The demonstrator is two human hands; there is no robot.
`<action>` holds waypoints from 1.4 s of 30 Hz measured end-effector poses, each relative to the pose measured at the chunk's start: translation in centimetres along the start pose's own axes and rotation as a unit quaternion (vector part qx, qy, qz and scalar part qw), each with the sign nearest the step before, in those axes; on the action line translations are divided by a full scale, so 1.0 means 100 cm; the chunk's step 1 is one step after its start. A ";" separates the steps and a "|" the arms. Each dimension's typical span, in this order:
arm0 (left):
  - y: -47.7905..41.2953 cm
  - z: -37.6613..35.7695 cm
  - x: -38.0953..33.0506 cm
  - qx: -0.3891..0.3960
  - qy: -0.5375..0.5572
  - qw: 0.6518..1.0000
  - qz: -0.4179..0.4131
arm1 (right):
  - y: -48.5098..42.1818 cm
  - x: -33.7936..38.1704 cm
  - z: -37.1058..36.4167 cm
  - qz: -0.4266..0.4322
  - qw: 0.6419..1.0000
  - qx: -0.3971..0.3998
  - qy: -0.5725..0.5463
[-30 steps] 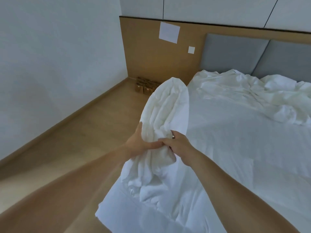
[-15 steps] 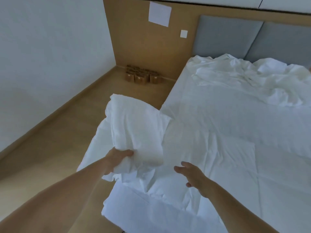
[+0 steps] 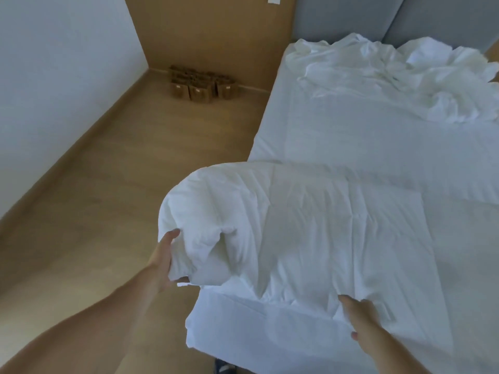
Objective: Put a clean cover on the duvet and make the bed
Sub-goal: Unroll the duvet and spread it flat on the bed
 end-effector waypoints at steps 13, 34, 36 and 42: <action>0.007 -0.111 -0.057 -0.062 -0.094 0.989 -0.094 | -0.029 -0.040 0.024 -0.210 0.911 -0.037 -0.352; -0.034 -0.138 -0.043 -0.138 -0.115 0.981 -0.068 | -0.101 -0.060 0.040 -0.185 0.904 0.025 -0.385; -0.045 -0.130 -0.027 -0.156 -0.114 0.980 -0.052 | -0.109 -0.070 0.032 -0.184 0.894 0.012 -0.409; -0.024 -0.093 0.001 -0.211 -0.005 0.975 -0.067 | -0.107 -0.074 0.023 -0.145 0.884 0.045 -0.442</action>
Point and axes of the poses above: each hand's wrist, its own y-axis away from the middle knuckle, its own z-axis out of the back of the hand, x = y × z, the point moved 5 cm from there along -y, towards the middle knuckle, and after that the axes turned 2 degrees about -y, right-handed, at the moved point
